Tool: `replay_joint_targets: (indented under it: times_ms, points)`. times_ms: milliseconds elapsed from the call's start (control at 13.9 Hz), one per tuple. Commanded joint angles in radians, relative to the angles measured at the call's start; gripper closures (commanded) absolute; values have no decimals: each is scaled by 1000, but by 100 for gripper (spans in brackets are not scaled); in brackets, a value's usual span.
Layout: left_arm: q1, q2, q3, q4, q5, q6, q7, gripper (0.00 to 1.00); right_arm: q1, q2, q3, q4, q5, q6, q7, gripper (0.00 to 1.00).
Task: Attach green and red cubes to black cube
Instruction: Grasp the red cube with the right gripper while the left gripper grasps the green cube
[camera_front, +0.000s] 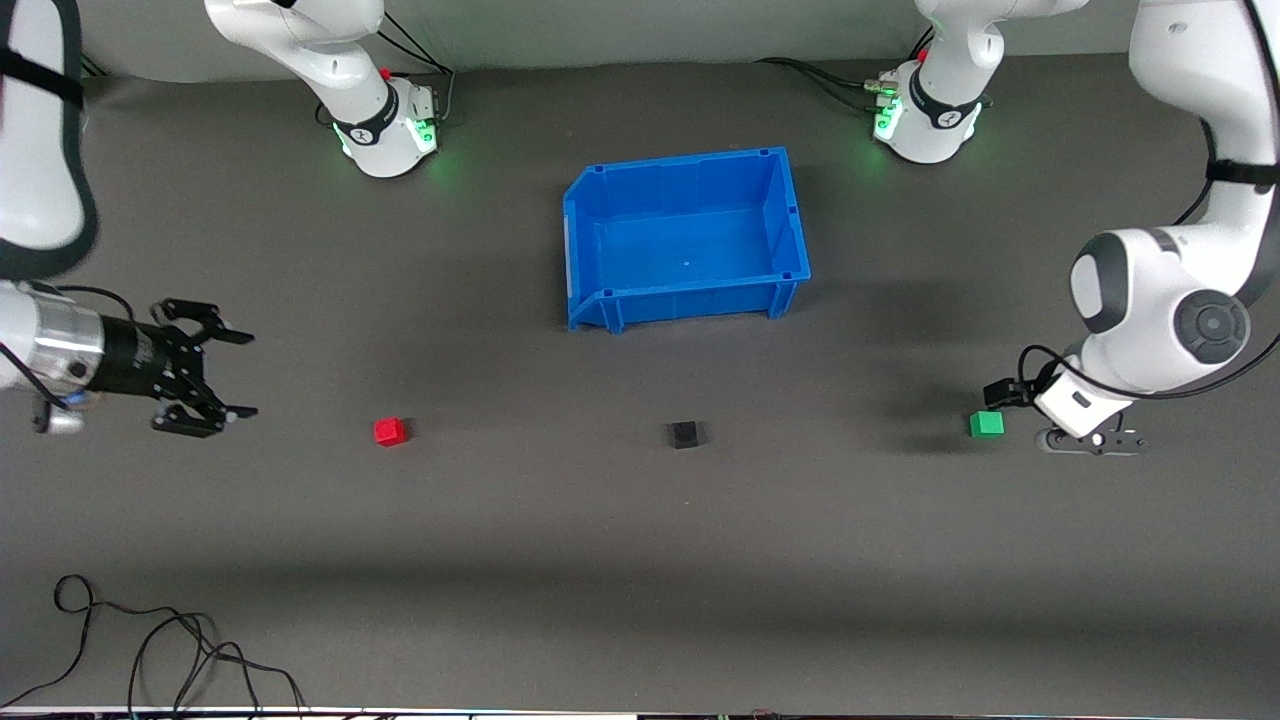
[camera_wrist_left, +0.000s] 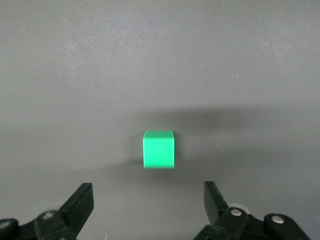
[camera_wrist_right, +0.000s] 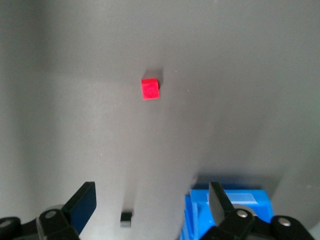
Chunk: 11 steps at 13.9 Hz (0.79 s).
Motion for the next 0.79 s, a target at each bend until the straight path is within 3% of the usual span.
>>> replay_joint_targets:
  times_ms: [0, 215, 431, 718]
  points:
    - [-12, 74, 5, -11, 10, 139, 8, 6, 13, -14, -5, -155, 32, 158, -65, 0]
    - [-10, 140, 5, 15, 10, 191, 12, 7, 15, 48, -5, -250, 119, 303, -197, 0]
    - [-15, 174, 5, 21, 10, 193, 12, 9, 15, 144, -5, -272, 188, 409, -295, 0]
    - [-10, 174, 5, 21, 10, 188, 12, 21, 18, 235, 1, -272, 213, 491, -328, 0]
